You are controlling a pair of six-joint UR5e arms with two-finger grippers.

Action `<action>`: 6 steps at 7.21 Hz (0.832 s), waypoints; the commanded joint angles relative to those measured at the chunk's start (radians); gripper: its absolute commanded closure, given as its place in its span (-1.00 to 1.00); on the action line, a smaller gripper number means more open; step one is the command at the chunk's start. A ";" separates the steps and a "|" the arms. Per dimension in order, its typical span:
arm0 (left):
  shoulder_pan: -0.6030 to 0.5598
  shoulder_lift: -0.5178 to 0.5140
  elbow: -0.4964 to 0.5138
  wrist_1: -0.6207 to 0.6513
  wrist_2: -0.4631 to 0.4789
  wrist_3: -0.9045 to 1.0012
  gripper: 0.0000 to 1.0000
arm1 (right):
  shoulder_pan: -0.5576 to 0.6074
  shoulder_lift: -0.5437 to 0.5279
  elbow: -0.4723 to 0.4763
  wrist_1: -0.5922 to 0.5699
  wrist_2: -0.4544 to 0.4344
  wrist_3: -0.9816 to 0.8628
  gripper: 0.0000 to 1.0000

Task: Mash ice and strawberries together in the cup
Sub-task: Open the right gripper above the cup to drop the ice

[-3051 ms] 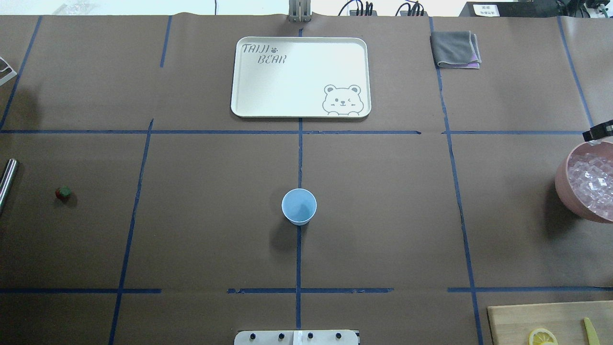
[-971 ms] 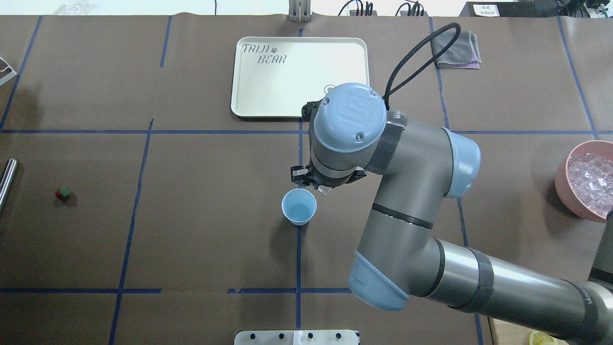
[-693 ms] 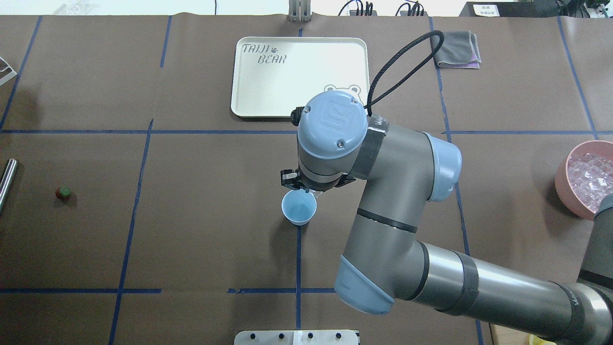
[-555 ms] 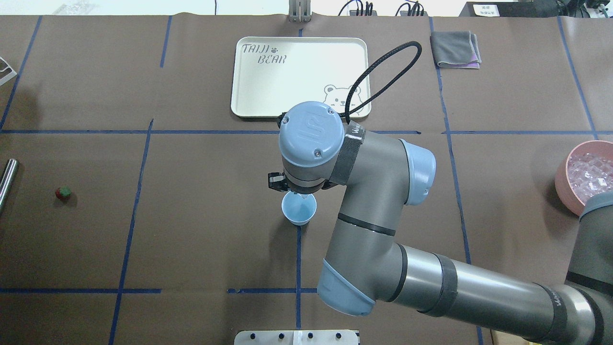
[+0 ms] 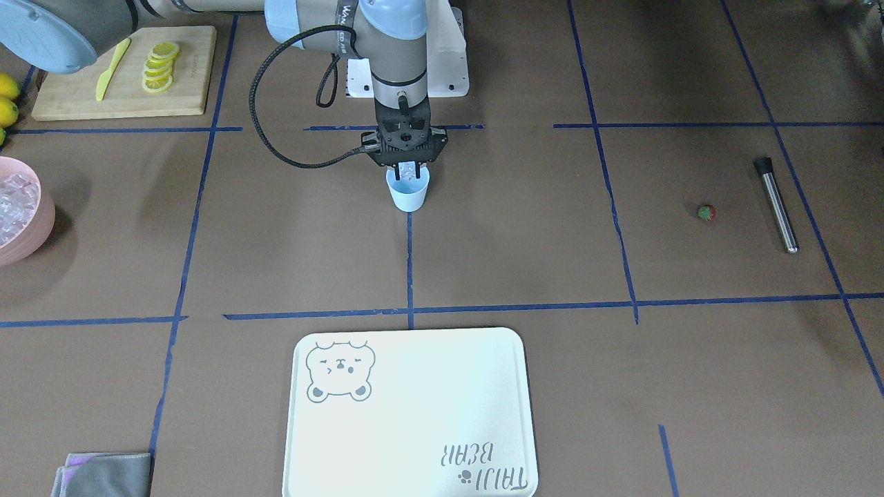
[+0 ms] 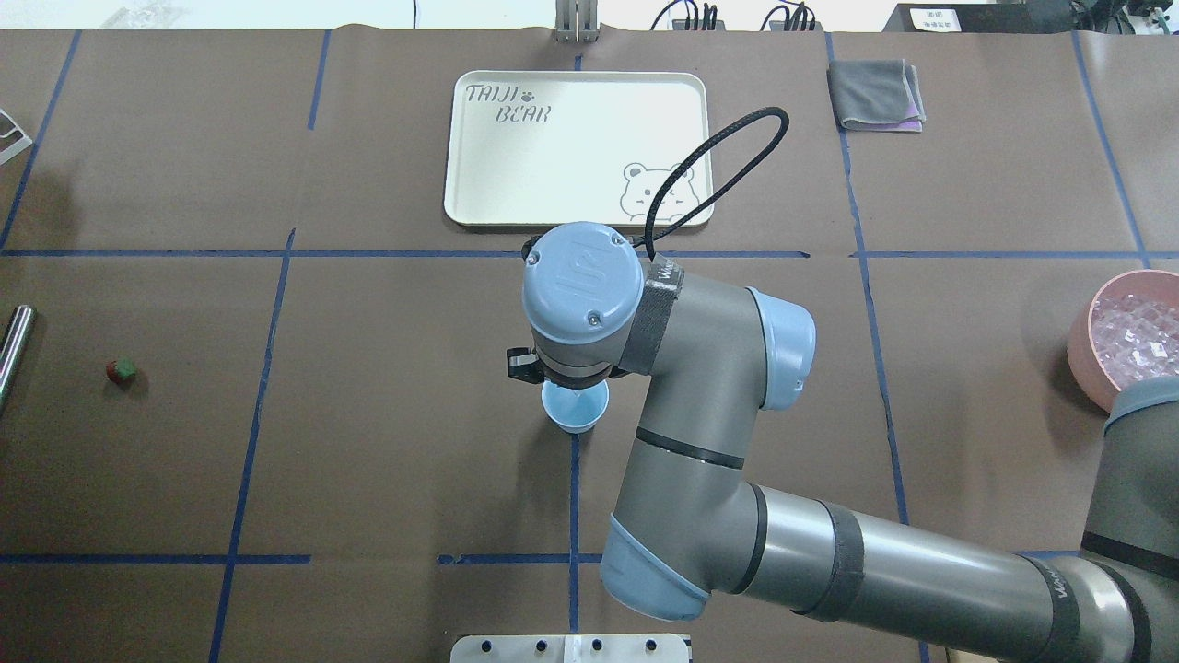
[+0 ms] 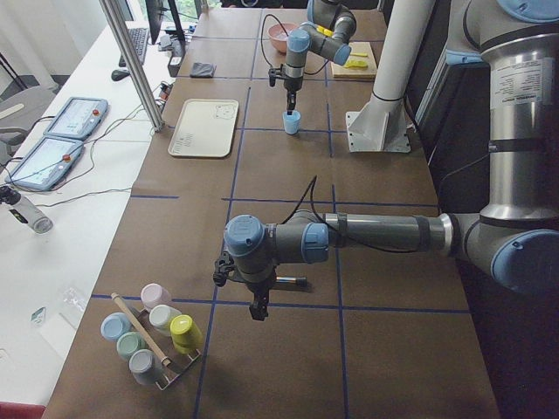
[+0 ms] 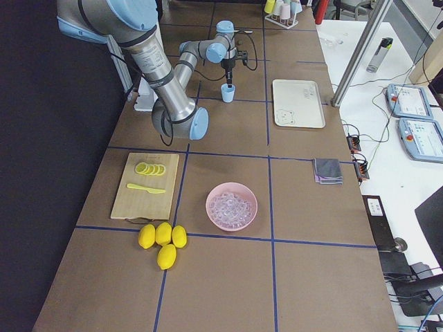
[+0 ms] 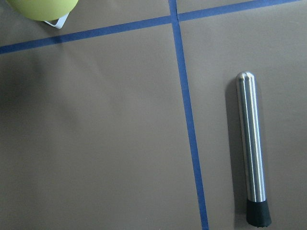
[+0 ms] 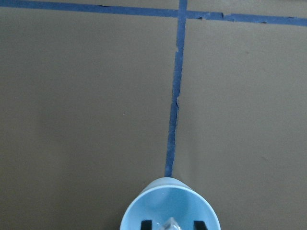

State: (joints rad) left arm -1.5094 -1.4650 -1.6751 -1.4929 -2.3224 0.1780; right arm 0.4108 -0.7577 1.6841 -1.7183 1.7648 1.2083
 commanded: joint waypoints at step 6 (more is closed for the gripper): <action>0.000 0.000 0.000 -0.001 0.000 0.000 -1.00 | 0.104 -0.087 0.096 -0.009 0.060 -0.053 -0.98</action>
State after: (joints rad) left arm -1.5095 -1.4649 -1.6754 -1.4941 -2.3224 0.1779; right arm 0.4556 -0.7840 1.7208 -1.7265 1.7767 1.1881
